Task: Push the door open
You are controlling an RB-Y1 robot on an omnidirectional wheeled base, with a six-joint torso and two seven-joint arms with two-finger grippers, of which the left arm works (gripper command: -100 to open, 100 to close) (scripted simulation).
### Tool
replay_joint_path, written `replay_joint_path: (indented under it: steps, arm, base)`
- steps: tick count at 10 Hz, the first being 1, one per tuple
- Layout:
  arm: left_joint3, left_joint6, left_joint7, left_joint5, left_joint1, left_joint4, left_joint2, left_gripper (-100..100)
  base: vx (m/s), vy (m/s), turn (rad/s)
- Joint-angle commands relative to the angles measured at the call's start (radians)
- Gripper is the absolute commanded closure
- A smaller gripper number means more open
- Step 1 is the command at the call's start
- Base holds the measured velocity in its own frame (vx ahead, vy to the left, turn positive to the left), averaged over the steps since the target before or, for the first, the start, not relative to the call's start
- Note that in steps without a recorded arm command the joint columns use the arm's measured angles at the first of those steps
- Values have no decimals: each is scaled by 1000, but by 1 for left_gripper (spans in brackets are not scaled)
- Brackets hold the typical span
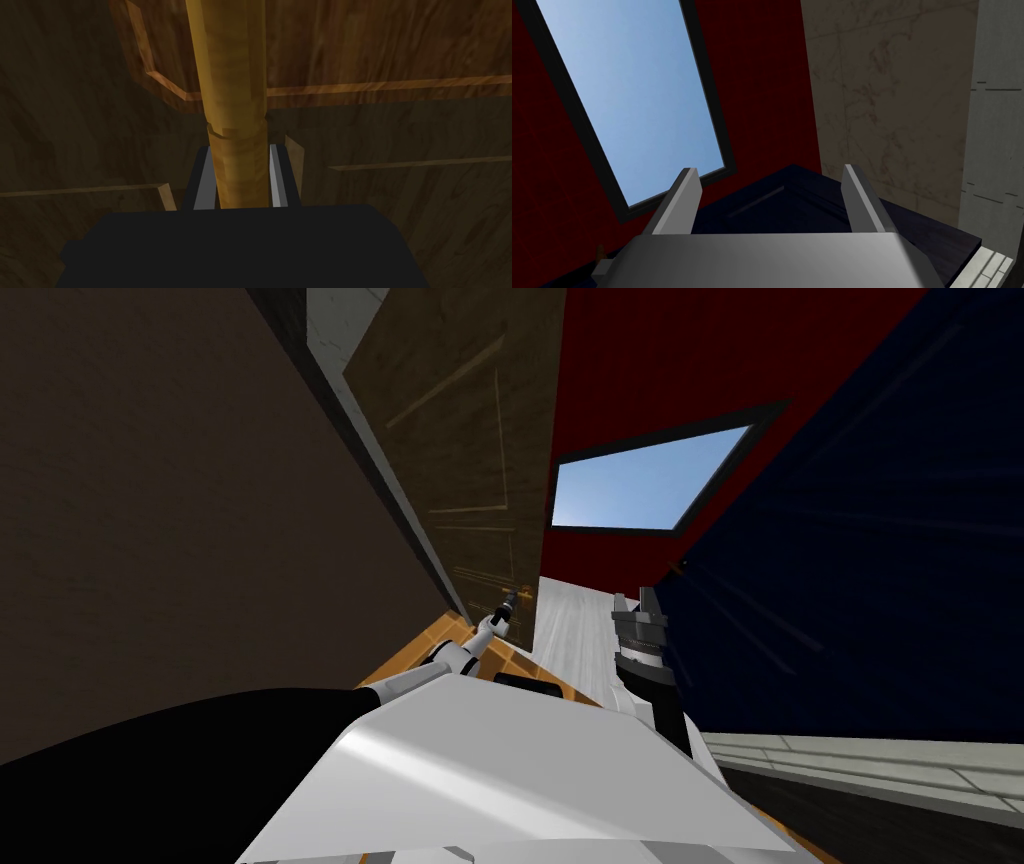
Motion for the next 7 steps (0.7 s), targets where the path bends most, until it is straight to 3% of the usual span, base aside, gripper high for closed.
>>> replay_joint_path:
  steps: [1, 3, 4, 7]
  arm:
    - [15, -18, -2, 6, -27, 35, 11, 100]
    - [15, -18, -2, 6, -27, 35, 11, 100]
    - [39, -17, -12, 14, -25, 35, 24, 100]
    - [59, -16, -20, 21, -24, 36, 34, 100]
  base:
    - [112, -72, 12]
    - [24, -7, -6]
    - [107, -96, 61]
    - [131, -127, 62]
